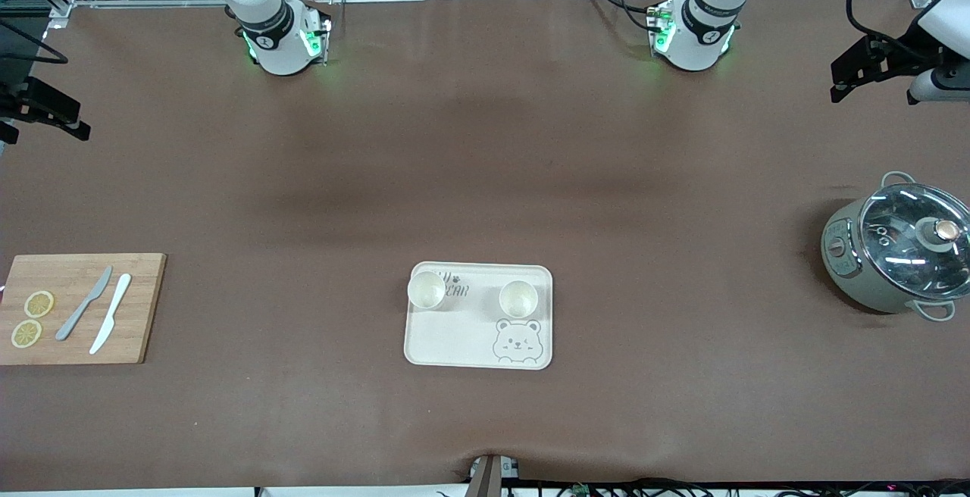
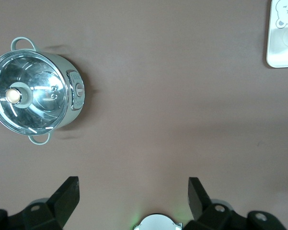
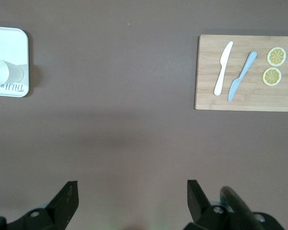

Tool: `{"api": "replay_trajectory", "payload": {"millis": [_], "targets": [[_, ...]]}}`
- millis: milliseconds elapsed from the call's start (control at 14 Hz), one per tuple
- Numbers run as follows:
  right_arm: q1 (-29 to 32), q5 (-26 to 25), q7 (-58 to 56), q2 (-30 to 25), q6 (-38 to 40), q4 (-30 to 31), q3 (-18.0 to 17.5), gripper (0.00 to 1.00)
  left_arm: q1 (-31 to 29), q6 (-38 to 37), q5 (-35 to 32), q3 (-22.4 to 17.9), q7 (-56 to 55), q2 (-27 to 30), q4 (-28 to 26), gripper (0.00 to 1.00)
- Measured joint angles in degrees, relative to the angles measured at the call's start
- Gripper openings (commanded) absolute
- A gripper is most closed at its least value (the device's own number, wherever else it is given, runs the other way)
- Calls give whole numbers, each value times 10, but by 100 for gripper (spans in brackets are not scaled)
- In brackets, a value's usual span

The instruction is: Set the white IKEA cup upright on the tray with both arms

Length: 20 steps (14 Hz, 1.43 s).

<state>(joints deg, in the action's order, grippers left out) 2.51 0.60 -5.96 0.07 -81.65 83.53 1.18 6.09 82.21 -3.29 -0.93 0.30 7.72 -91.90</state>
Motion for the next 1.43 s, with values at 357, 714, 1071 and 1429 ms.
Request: {"api": "replay_trajectory", "payload": {"millis": [357, 714, 1071, 1429], "targets": [[0, 0, -20, 0, 2, 0, 1, 100, 2, -2, 0, 12, -51, 1, 0, 100], [0, 0, -29, 0, 3, 0, 1, 100, 4, -3, 0, 16, -58, 1, 3, 100], [0, 0, -30, 0, 3, 0, 1, 100, 4, -3, 0, 16, -58, 0, 17, 100], [0, 0, -30, 0, 3, 0, 1, 100, 3, -3, 0, 15, -58, -10, 31, 100]]}}
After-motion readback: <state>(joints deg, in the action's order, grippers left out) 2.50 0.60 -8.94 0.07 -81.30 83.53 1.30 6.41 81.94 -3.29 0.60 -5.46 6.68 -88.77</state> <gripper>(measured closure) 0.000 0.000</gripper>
